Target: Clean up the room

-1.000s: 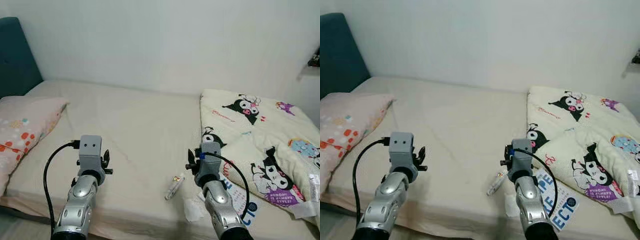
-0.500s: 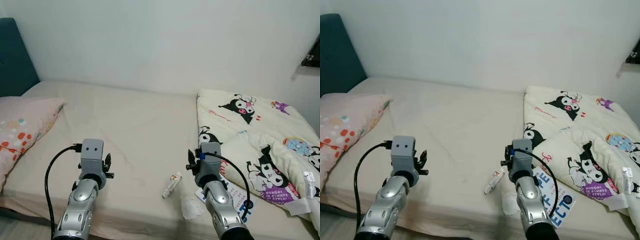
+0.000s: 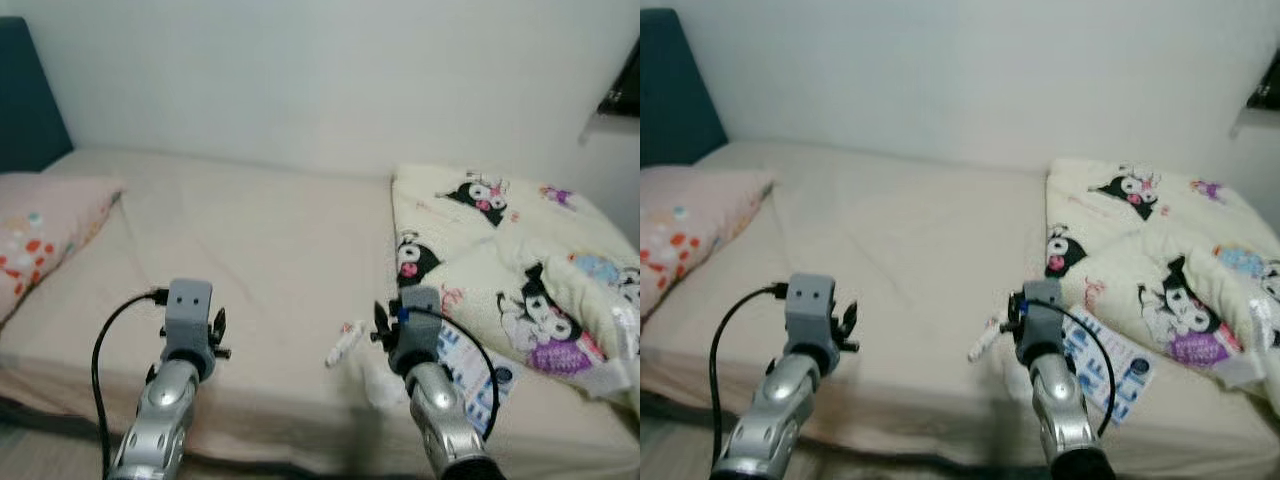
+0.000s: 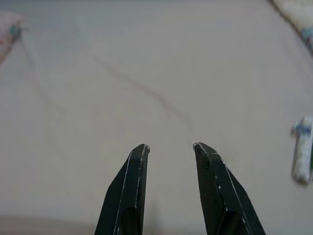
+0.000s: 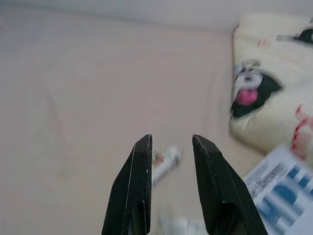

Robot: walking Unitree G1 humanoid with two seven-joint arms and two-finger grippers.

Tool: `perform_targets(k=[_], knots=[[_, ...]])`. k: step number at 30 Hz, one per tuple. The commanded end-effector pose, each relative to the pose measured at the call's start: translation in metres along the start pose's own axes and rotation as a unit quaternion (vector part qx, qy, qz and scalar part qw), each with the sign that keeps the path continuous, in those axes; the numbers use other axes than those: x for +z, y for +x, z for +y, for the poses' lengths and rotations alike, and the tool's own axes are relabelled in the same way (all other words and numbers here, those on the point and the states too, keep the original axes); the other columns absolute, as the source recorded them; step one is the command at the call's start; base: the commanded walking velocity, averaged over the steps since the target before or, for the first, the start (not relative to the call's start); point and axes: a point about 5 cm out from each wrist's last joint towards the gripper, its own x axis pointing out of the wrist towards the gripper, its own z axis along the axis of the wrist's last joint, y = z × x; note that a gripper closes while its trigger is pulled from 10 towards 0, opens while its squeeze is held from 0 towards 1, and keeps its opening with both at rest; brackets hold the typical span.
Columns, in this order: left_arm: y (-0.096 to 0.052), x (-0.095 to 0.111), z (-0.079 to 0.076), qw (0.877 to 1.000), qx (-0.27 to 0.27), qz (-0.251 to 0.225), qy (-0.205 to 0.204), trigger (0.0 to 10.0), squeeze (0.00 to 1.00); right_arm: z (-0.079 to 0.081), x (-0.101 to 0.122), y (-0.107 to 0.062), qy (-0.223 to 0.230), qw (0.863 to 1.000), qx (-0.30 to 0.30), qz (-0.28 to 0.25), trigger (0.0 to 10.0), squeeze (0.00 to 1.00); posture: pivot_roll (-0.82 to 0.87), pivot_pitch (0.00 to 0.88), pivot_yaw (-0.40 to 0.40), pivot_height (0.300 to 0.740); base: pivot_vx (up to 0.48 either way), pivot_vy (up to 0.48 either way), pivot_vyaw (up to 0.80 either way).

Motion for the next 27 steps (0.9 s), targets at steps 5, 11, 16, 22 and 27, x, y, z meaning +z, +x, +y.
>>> perform_targets(k=[5,11,16,22,27], knots=[[-0.001,0.002,-0.004,1.000,-0.015,-0.001,0.008,10.0,0.00,0.000,-0.005,-0.002,0.008,1.000,0.000,0.016,10.0,0.00,0.05,0.025,-0.060,0.595,0.000,0.000,0.00],[0.000,0.005,-0.005,1.000,-0.022,-0.007,0.007,10.0,0.00,0.002,-0.009,-0.002,0.012,0.999,0.012,0.031,10.0,0.18,0.05,0.023,-0.062,0.595,0.000,0.000,0.00],[-0.002,0.009,-0.002,0.999,-0.047,-0.027,-0.005,10.0,0.00,0.001,-0.025,-0.001,0.008,0.995,0.012,0.095,10.0,1.00,0.05,0.026,-0.067,0.595,0.000,0.000,0.00],[-0.007,0.017,-0.003,0.995,-0.084,-0.050,-0.006,10.0,0.00,-0.001,-0.038,-0.001,-0.017,0.988,0.012,0.150,10.0,1.00,0.07,0.034,-0.078,0.595,0.000,0.000,0.00],[-0.011,0.019,-0.007,0.991,-0.120,-0.059,-0.005,10.0,0.00,-0.002,-0.042,-0.001,-0.023,0.986,0.010,0.168,10.0,1.00,0.07,0.035,-0.081,0.595,0.000,0.000,0.00]])
